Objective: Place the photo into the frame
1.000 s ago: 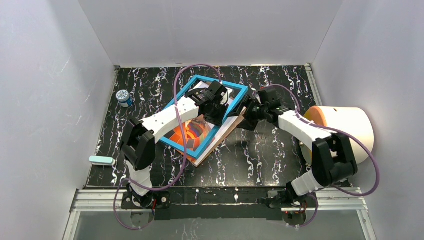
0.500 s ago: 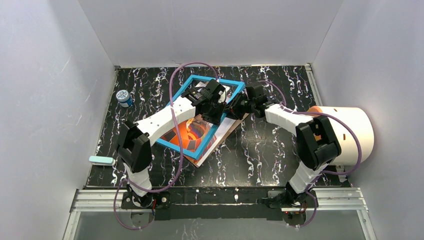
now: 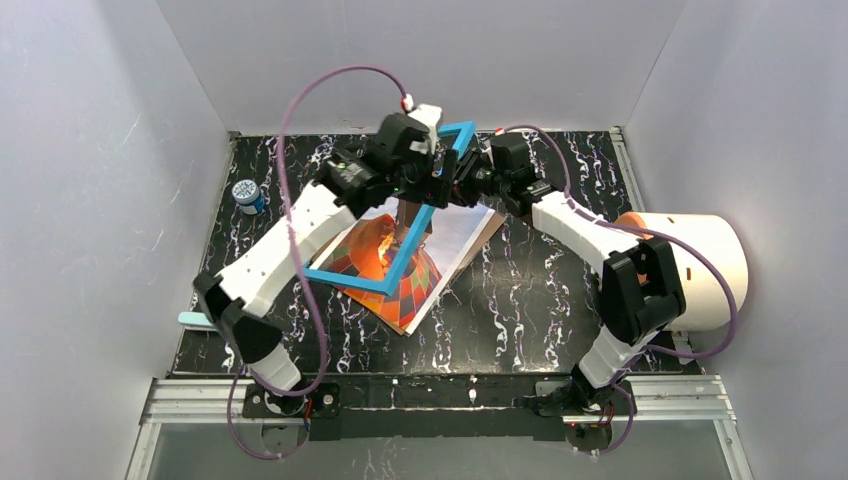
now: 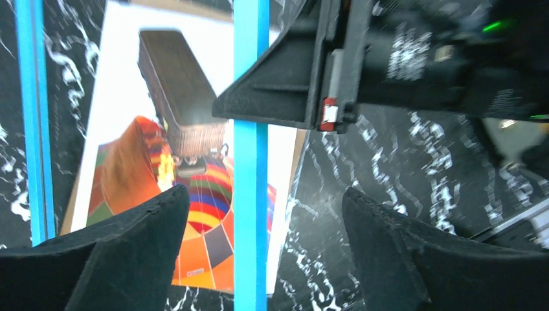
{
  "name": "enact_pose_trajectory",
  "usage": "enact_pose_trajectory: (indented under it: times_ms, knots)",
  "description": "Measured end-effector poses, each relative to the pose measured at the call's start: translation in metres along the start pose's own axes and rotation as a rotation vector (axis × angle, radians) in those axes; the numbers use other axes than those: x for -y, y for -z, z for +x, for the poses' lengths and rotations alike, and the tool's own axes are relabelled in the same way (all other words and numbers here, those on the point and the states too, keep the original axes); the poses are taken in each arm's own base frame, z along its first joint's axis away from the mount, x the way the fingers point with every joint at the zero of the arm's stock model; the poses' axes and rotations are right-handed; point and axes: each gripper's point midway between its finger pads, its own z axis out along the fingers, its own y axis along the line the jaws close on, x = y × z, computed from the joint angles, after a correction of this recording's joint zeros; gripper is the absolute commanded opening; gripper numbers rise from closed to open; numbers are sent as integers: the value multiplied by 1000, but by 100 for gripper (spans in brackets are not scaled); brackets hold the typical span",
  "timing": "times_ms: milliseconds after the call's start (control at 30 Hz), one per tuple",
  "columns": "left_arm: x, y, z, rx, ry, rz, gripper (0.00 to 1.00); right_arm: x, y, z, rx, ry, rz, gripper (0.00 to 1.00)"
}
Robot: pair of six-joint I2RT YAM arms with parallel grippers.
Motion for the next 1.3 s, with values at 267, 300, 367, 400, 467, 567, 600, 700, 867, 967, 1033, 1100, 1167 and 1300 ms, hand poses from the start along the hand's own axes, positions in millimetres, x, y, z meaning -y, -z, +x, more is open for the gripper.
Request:
enact_pose_trajectory:
  times_ms: [267, 300, 367, 400, 467, 567, 600, 700, 867, 967, 1033, 1100, 1167, 1300]
  knots:
    - [-6, 104, -63, 283, 63, 47, 98, -34, 30, 7, -21, 1, -37, 1]
    - [-8, 113, -66, 303, 72, 47, 98, -37, 34, 8, -25, 0, -41, 1]
    - [-12, 125, -69, 330, 83, 41, 98, -41, 43, 12, -35, -4, -44, 1]
    - [-14, 128, -70, 337, 89, 34, 98, -43, 48, 12, -36, -4, -46, 1]
    - [-18, 132, -70, 345, 99, 14, 98, -47, 57, 14, -43, -2, -38, 1]
    - [-26, 129, -66, 335, 114, -28, 99, -49, 76, 7, -36, 18, -9, 1]
    - [-28, 127, -63, 325, 121, -43, 99, -49, 84, 1, -26, 30, 4, 1]
    - [-35, 117, -51, 289, 137, -85, 98, -43, 112, -20, 9, 75, 64, 1]
    - [-43, 88, -22, 192, 152, -149, 98, -26, 162, -50, 66, 162, 186, 1]
    - [-49, 64, -2, 118, 155, -192, 98, -13, 186, -57, 78, 206, 272, 1]
    - [-55, 49, 10, 68, 145, -238, 98, -10, 197, -55, 62, 228, 309, 1]
    - [-64, 27, 24, 4, 129, -290, 98, -11, 206, -53, 42, 261, 338, 1]
    - [-72, 5, 39, -58, 119, -315, 95, -14, 213, -53, 34, 289, 358, 1]
    - [-91, -42, 94, -238, 156, -299, 84, -19, 224, -53, 22, 328, 391, 2]
